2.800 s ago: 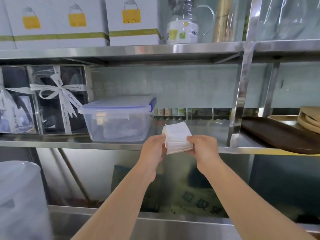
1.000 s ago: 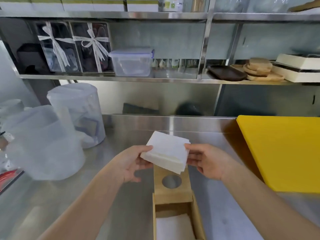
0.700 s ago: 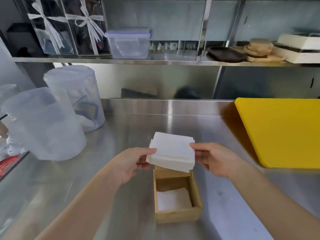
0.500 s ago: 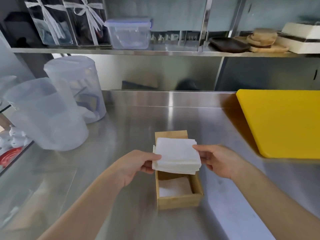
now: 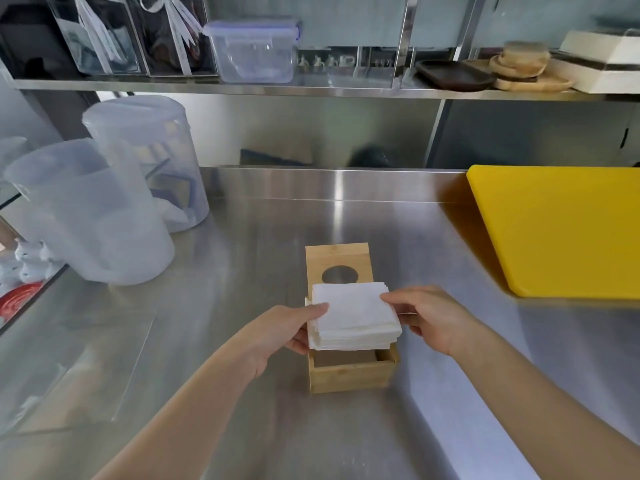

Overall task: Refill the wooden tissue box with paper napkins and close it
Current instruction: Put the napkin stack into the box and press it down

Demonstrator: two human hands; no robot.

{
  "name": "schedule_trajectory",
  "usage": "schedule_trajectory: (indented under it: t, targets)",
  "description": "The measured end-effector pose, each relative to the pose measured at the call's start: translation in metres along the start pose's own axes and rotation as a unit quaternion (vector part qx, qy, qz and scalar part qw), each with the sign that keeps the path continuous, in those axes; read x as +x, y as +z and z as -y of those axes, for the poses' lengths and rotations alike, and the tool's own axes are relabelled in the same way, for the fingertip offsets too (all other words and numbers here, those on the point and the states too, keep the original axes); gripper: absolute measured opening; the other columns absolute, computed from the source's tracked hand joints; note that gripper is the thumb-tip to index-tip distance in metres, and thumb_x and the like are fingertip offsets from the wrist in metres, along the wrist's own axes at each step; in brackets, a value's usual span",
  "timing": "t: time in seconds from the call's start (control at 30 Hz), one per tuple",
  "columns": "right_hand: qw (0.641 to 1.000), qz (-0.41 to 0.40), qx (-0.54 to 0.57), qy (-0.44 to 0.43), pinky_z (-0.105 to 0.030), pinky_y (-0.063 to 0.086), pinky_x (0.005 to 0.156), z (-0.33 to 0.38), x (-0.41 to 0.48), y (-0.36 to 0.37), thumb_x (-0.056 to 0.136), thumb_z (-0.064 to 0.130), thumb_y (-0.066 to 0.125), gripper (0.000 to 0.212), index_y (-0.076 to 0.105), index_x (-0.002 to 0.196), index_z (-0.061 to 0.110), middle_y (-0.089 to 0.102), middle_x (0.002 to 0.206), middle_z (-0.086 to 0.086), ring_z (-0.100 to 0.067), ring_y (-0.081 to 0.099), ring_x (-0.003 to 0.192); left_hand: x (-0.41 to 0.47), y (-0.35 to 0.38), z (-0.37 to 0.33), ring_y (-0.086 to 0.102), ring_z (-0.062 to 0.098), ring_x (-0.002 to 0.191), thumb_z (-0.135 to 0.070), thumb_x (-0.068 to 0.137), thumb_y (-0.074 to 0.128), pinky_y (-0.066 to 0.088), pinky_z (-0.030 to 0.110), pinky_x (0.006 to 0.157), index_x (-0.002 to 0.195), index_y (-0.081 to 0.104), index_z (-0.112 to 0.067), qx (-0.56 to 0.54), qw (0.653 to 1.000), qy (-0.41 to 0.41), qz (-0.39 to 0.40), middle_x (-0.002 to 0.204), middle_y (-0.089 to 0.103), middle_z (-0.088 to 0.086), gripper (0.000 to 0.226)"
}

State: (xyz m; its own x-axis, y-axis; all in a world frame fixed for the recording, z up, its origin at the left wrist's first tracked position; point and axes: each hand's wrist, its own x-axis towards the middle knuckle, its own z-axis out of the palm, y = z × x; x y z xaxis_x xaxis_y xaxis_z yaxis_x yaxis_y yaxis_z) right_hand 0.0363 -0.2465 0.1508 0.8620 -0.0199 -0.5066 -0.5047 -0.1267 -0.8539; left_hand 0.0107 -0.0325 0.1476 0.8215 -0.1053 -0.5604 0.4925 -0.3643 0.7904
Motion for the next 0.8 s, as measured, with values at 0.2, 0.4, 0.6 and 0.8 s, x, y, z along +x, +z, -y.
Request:
schedule_trajectory:
  t: [0.2, 0.4, 0.6, 0.8]
  targets:
    - [1.000, -0.005, -0.003, 0.003, -0.035, 0.032, 0.080, -0.004, 0.001, 0.000, 0.080, 0.015, 0.067, 0.011, 0.065, 0.081, 0.004, 0.069, 0.072, -0.003, -0.018, 0.059, 0.068, 0.008, 0.007, 0.005, 0.049, 0.015, 0.062, -0.039, 0.080, 0.062, 0.034, 0.029, 0.077, 0.074, 0.068, -0.009, 0.011, 0.999, -0.011, -0.036, 0.068, 0.061, 0.000, 0.031]
    - [0.999, 0.024, -0.036, -0.009, -0.029, 0.037, 0.082, -0.006, 0.004, 0.001, 0.075, 0.011, 0.073, 0.030, 0.064, 0.100, 0.000, 0.070, 0.082, -0.003, -0.016, 0.061, 0.074, 0.014, 0.008, 0.011, 0.040, 0.015, 0.056, -0.036, 0.080, 0.063, 0.032, 0.025, 0.060, 0.059, 0.053, -0.010, -0.012, 0.998, -0.015, -0.059, 0.062, 0.050, 0.002, 0.035]
    - [0.996, -0.004, -0.084, -0.025, -0.023, 0.042, 0.061, -0.007, 0.011, 0.007, 0.074, 0.008, 0.074, 0.027, 0.062, 0.099, 0.002, 0.068, 0.092, -0.005, -0.015, 0.061, 0.079, 0.021, 0.014, 0.014, 0.043, 0.017, 0.064, -0.068, 0.068, 0.058, 0.036, 0.030, 0.078, 0.068, 0.055, -0.008, 0.011, 0.998, -0.020, -0.065, 0.067, 0.050, 0.004, 0.060]
    - [0.986, -0.038, -0.159, -0.039, -0.039, 0.050, 0.084, -0.013, 0.019, 0.016, 0.070, 0.015, 0.078, 0.022, 0.058, 0.079, 0.015, 0.065, 0.083, 0.001, -0.017, 0.060, 0.084, 0.029, 0.030, 0.017, 0.059, 0.016, 0.079, -0.072, 0.067, 0.051, 0.031, 0.043, 0.097, 0.070, 0.060, -0.014, 0.218, 0.963, 0.006, -0.156, 0.068, 0.065, -0.005, 0.059]
